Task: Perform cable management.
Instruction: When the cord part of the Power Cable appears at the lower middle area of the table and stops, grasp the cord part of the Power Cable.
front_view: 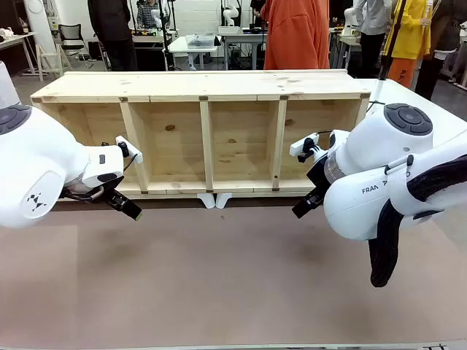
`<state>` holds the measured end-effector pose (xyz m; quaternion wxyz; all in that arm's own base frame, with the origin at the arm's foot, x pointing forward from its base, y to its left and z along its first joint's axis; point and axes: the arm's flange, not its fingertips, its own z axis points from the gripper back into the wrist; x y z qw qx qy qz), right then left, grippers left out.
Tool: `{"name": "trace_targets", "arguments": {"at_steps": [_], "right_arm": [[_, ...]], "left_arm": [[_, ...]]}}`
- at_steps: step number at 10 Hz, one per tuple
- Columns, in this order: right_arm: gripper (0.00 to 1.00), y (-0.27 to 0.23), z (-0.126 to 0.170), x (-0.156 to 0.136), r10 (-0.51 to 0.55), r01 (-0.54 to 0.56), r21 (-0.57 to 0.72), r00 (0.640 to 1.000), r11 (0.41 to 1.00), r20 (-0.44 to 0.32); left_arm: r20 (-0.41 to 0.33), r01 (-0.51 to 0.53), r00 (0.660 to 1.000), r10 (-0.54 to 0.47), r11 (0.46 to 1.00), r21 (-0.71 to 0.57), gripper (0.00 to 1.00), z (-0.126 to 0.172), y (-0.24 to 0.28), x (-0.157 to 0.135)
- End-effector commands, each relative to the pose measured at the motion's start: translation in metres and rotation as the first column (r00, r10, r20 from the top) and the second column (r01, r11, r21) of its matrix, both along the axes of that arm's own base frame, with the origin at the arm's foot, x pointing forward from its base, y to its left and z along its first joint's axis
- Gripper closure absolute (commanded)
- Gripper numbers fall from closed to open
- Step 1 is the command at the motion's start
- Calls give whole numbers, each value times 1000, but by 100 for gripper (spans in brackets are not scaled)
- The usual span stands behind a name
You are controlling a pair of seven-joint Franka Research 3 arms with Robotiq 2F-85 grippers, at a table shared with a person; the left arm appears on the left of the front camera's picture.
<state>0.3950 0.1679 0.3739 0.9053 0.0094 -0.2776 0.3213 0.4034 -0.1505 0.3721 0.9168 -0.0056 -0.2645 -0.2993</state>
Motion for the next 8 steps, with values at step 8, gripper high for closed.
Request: {"name": "trace_targets", "arguments": {"at_steps": [8], "right_arm": [[0,0,0,0,0,0,0,1000,1000,0]], "left_arm": [[0,0,1000,0,1000,0,0,0,0,0]]}}
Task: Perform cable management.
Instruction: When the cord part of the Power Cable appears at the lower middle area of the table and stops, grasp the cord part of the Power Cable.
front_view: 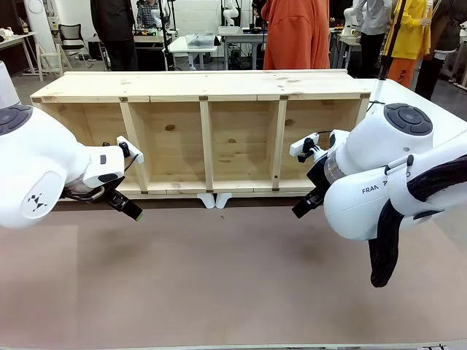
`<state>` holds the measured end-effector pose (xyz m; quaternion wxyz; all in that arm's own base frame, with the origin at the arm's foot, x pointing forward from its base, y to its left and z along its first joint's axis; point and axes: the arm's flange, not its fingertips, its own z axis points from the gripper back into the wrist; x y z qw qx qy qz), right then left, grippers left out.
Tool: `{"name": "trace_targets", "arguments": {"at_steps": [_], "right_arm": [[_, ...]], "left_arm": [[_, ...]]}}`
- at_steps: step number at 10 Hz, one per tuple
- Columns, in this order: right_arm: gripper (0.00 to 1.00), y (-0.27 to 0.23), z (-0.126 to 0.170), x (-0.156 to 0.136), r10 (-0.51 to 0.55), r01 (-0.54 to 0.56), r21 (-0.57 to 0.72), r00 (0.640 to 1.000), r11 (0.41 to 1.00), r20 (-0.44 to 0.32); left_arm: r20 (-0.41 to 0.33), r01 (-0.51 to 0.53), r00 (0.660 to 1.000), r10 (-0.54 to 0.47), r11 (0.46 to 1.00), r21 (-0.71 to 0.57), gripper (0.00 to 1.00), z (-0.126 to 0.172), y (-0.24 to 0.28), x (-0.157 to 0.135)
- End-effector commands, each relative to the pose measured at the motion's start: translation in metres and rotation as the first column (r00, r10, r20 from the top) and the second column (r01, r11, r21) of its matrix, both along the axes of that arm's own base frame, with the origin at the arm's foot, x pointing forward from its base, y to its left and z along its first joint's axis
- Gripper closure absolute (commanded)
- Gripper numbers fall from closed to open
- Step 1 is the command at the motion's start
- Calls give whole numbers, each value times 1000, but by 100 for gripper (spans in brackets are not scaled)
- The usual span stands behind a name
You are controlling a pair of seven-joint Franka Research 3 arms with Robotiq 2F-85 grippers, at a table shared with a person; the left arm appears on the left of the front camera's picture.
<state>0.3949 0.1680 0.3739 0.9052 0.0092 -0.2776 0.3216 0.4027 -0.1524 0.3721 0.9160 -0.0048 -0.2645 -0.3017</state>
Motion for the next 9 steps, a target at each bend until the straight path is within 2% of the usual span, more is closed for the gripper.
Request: {"name": "trace_targets", "arguments": {"at_steps": [1,4,7,9], "right_arm": [[0,0,0,0,0,0,1,1000,1000,0],[0,-4,17,-12,4,-4,7,1000,1000,25],[0,-15,64,-36,-46,46,5,993,999,109],[0,-25,94,-57,-86,88,-6,983,996,161]], "left_arm": [[-1,-4,1000,4,1000,-3,0,0,2,1],[14,-46,999,46,999,13,0,13,19,-11],[61,-73,996,72,997,8,0,45,43,-32],[125,-89,988,89,996,-4,0,67,58,-52]]}}
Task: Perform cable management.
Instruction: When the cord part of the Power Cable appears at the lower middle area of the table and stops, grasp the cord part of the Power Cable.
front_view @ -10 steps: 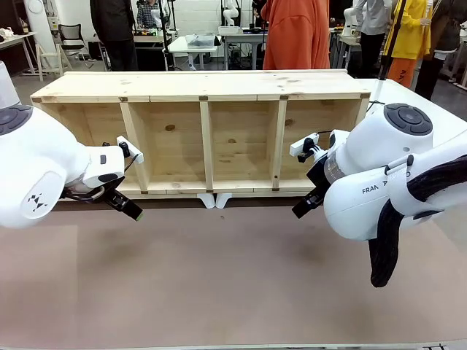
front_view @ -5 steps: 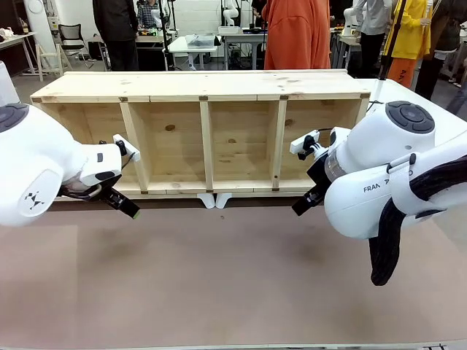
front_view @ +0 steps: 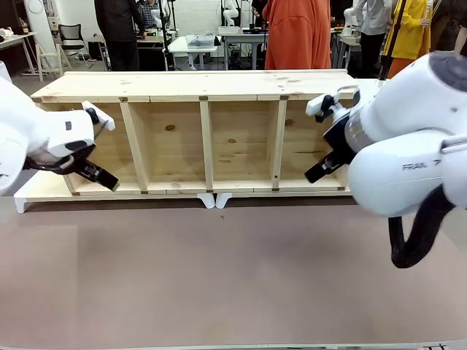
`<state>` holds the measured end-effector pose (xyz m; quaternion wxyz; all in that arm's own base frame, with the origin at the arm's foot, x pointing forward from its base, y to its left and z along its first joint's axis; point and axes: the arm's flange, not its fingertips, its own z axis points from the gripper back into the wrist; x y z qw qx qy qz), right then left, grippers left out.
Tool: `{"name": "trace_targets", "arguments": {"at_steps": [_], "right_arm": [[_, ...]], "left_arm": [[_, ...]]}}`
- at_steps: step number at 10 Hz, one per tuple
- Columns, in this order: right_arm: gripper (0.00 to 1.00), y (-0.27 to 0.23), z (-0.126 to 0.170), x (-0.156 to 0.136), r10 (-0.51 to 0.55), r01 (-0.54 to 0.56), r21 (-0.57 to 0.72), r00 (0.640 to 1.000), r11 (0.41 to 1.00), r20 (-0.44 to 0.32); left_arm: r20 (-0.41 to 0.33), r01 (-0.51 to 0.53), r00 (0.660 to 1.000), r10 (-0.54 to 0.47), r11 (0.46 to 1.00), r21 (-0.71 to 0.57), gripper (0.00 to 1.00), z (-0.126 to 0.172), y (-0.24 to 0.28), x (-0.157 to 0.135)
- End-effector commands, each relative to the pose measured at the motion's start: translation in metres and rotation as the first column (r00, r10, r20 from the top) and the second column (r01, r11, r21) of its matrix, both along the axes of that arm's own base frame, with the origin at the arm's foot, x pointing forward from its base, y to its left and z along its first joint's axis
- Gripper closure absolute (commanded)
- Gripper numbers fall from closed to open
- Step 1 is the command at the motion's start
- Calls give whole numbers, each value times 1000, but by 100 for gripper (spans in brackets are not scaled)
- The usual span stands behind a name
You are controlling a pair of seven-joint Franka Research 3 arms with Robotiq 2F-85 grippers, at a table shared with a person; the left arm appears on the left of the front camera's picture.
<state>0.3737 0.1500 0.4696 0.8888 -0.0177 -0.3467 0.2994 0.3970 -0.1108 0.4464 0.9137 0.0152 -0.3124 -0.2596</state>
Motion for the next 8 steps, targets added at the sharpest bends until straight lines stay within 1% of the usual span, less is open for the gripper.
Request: {"name": "trace_targets", "arguments": {"at_steps": [1,3,4,6,8], "right_arm": [[0,-13,10,-45,-68,68,-17,997,998,21],[0,-25,28,-66,-108,108,-14,993,994,44],[0,-29,33,-72,-119,120,-11,991,993,60],[0,-40,44,-90,-162,161,10,982,987,99],[0,-50,54,-111,-212,209,37,967,977,145]], "left_arm": [[61,-10,998,9,1000,12,0,3,23,-56],[133,-44,990,44,999,-6,0,17,37,-77],[173,-83,981,86,996,-25,0,27,47,-91],[248,-149,955,163,986,-76,0,37,66,-120],[286,-185,935,209,976,-112,0,39,83,-141]]}}
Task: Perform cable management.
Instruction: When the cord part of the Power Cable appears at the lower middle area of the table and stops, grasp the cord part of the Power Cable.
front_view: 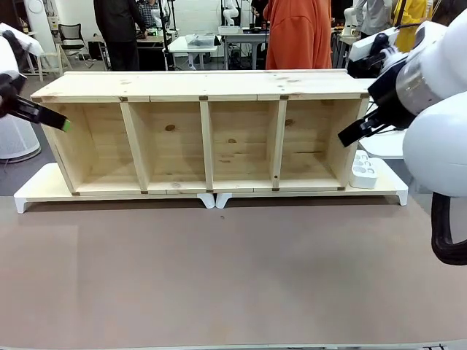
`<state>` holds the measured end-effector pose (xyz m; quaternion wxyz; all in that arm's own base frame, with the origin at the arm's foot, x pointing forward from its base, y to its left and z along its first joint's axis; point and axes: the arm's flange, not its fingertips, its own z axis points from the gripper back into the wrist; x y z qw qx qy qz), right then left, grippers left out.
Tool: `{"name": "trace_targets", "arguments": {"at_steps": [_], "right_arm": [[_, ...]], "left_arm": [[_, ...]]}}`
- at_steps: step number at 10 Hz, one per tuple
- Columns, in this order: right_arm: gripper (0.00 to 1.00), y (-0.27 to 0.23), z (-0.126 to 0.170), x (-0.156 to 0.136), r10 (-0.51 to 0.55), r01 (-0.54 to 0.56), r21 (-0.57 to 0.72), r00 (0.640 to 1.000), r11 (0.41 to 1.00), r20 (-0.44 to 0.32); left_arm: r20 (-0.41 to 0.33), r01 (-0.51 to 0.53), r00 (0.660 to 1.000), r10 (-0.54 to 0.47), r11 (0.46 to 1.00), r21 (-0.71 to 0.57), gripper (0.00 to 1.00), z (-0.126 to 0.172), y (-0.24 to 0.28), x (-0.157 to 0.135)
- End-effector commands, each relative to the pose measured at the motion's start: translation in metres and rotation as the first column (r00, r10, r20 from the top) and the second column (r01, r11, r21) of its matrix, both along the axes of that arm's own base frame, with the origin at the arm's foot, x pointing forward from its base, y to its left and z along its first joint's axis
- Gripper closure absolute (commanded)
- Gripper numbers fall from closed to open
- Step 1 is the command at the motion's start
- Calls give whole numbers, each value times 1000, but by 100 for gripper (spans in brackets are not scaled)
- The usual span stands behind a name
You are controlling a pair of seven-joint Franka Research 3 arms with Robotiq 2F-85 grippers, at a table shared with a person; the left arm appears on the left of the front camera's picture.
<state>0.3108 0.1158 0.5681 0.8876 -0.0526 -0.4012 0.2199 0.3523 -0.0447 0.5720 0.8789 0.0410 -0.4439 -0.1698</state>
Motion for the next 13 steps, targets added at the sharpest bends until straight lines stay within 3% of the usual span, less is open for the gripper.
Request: {"name": "trace_targets", "arguments": {"at_steps": [1,4,5,13], "right_arm": [[0,-17,-42,-55,-57,58,-3,997,998,46],[0,-17,-42,-64,-67,67,-3,996,998,58],[0,-4,24,-23,-32,32,7,998,999,57],[0,-4,24,-23,-32,32,7,998,999,57]], "left_arm": [[40,-47,998,48,999,-15,0,-85,18,-105],[36,-29,999,30,999,-15,0,-90,16,-107],[40,-25,999,25,1000,-13,0,22,12,-18],[40,-25,999,25,1000,-13,0,22,12,-18]]}}
